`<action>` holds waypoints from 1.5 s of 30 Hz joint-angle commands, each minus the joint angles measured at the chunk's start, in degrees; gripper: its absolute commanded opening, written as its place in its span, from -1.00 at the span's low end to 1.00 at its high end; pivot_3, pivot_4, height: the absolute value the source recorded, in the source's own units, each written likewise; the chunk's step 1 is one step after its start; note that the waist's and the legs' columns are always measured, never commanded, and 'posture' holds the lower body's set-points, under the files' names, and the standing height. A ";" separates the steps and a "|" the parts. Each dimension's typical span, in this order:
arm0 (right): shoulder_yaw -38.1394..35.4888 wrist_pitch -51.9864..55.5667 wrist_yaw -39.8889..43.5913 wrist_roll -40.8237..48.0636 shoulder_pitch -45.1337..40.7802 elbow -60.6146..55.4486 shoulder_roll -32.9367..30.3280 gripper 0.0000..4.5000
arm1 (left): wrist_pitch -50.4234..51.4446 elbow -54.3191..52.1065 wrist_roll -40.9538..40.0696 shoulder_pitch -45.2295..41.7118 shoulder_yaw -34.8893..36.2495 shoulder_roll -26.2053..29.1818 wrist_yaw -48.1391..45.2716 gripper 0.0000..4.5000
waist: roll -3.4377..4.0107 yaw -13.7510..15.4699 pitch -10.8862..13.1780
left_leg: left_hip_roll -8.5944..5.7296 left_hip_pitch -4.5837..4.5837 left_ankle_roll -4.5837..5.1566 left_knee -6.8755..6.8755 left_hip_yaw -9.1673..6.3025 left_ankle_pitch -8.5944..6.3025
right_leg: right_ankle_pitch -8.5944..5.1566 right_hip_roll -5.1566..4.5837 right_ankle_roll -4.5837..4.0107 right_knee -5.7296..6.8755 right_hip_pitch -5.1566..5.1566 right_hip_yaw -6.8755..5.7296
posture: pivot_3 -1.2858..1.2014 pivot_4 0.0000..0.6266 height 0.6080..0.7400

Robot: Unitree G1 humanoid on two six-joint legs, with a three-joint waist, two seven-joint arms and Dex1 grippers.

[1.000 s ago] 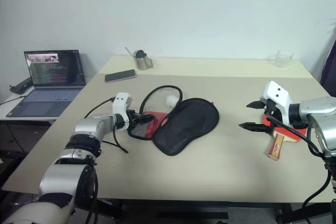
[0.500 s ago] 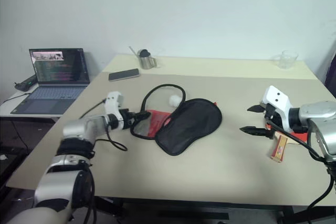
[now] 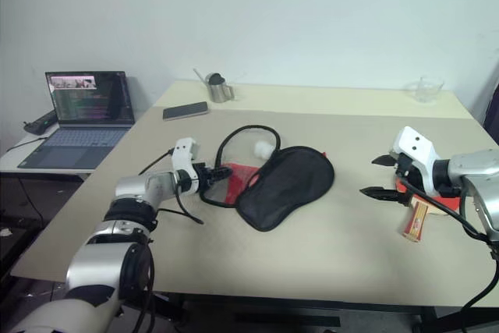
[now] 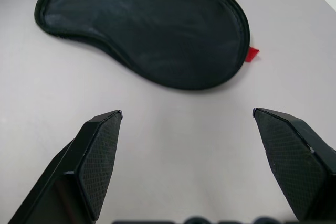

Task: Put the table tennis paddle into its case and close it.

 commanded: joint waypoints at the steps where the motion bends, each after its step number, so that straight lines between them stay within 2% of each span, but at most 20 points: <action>1: -2.02 -0.09 -0.10 0.77 -1.13 -1.80 -1.25 0.95 | 0.52 -1.58 -0.86 -1.40 0.75 0.16 -0.79 -0.23 | -0.03 -0.02 0.02 | 0.00 -0.01 0.00 0.00 0.00 0.00 | 0.00 0.00 0.00 0.00 -0.01 0.00 | 0.03 -0.52 1.00; 5: -1.96 -0.08 -0.29 0.73 -1.24 -1.85 -1.16 0.95 | 2.84 -4.84 -1.61 0.35 1.92 0.63 1.52 -0.88 | -0.05 -0.09 0.03 | 0.00 -0.01 0.00 0.00 0.00 0.00 | 0.00 0.00 0.00 0.00 -0.01 0.01 | 0.03 -0.52 1.00; 6: -2.02 -0.07 -0.33 0.74 -1.19 -1.92 -1.19 0.95 | 3.40 -5.87 -1.87 0.77 2.52 0.55 2.78 -0.99 | -0.05 -0.10 0.03 | 0.00 -0.01 0.00 0.00 0.00 0.00 | 0.00 0.00 0.00 0.00 -0.01 0.01 | 0.03 -0.52 1.00; 11: -2.37 -0.10 -0.44 0.82 -0.69 -2.15 -1.39 0.95 | 6.98 -13.50 -3.58 3.44 4.97 -1.13 7.99 -0.99 | -0.05 -0.24 0.03 | 0.01 0.00 0.00 -0.01 0.00 0.00 | 0.00 0.00 0.00 0.01 -0.03 0.03 | 0.03 -0.52 1.00; 19: -2.67 0.17 -0.67 0.96 -0.37 -2.51 -1.57 0.95 | 13.47 -30.87 -7.57 8.56 9.12 -9.66 19.35 -0.99 | -0.08 0.06 0.05 | 0.01 -0.02 0.00 0.00 -0.01 0.00 | 0.00 0.00 0.00 -0.01 -0.01 0.03 | 0.03 -0.52 1.00; 22: -2.62 -0.02 -0.67 0.84 -0.42 -2.25 -1.55 0.95 | 12.66 -35.81 -7.08 9.88 7.45 -12.07 21.33 -0.99 | -0.09 0.14 0.05 | 0.01 -0.01 -0.01 0.01 0.02 0.00 | 0.00 0.00 0.00 -0.01 -0.01 0.04 | 0.03 -0.52 1.00; 28: -2.26 -0.34 -0.73 0.74 -0.43 -2.09 -1.17 0.95 | 7.63 -40.29 -6.13 11.22 9.32 -18.61 30.45 -0.99 | -0.11 0.30 0.06 | 0.01 0.01 -0.01 0.01 0.06 0.00 | 0.01 0.00 0.01 -0.02 0.01 0.07 | 0.03 -0.52 1.00; 38: -1.86 -0.48 -0.29 0.73 -1.07 -1.81 -1.15 0.95 | 0.81 -40.15 -5.21 13.01 9.94 -22.57 38.63 -0.99 | -0.12 0.72 0.07 | 0.02 0.01 -0.02 0.02 0.10 0.00 | 0.01 0.00 0.02 -0.02 0.01 0.09 | 0.03 -0.52 1.00; 45: -1.59 -0.73 -0.29 0.68 -1.61 -1.60 -0.79 0.95 | -1.04 -40.34 -4.32 12.17 7.29 -25.31 41.23 -0.99 | -0.13 1.22 0.08 | 0.02 0.00 -0.02 0.02 0.11 0.00 | 0.01 0.00 0.02 -0.03 0.01 0.08 | 0.03 -0.52 1.00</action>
